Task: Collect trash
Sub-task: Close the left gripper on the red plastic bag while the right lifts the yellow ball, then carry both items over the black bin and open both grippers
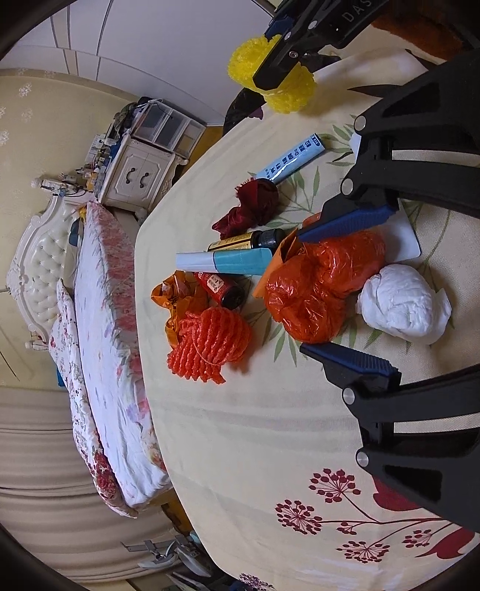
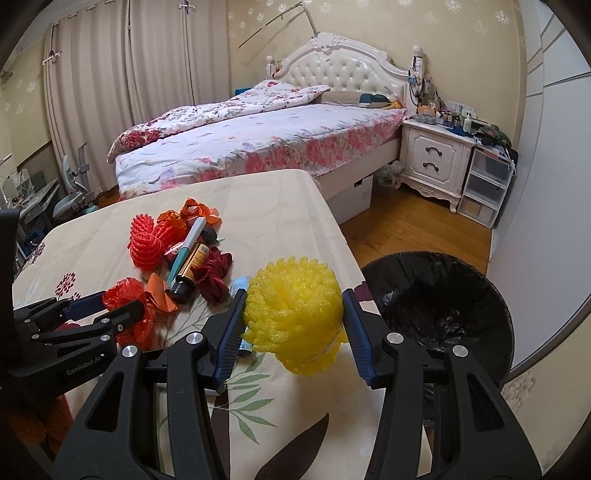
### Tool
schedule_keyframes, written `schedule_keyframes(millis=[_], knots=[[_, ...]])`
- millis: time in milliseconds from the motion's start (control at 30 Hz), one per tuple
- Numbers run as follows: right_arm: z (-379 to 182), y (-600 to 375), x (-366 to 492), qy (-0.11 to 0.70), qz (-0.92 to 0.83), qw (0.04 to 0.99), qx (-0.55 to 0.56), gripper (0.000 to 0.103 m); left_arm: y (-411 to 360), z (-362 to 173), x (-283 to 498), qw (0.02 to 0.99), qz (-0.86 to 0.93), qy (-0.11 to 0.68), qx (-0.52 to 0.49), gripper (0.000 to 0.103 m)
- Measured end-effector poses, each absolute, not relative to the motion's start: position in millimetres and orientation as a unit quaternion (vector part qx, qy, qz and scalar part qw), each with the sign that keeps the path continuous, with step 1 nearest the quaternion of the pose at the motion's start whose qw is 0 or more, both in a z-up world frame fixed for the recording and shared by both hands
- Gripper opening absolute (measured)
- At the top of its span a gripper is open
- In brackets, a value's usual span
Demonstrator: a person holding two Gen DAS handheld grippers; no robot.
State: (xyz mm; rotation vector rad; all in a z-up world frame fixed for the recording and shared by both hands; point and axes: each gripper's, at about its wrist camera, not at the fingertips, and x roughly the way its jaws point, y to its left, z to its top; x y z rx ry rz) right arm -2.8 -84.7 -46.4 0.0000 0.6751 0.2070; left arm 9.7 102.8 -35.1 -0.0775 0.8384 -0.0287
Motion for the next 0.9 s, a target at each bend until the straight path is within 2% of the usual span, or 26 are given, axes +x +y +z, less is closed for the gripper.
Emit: schedule_keyframes(millis=[467,900], knots=[[-39,-93,-4,0.317,0.092,0.944,0.002,0.050,119,9,-1,0.936,0.004,0.346,-0.064,0.050],[-26,-155,6,0.283,0.007,0.959,0.023,0.050,45,21,21,0.953,-0.071,0.292,-0.044,0.050]])
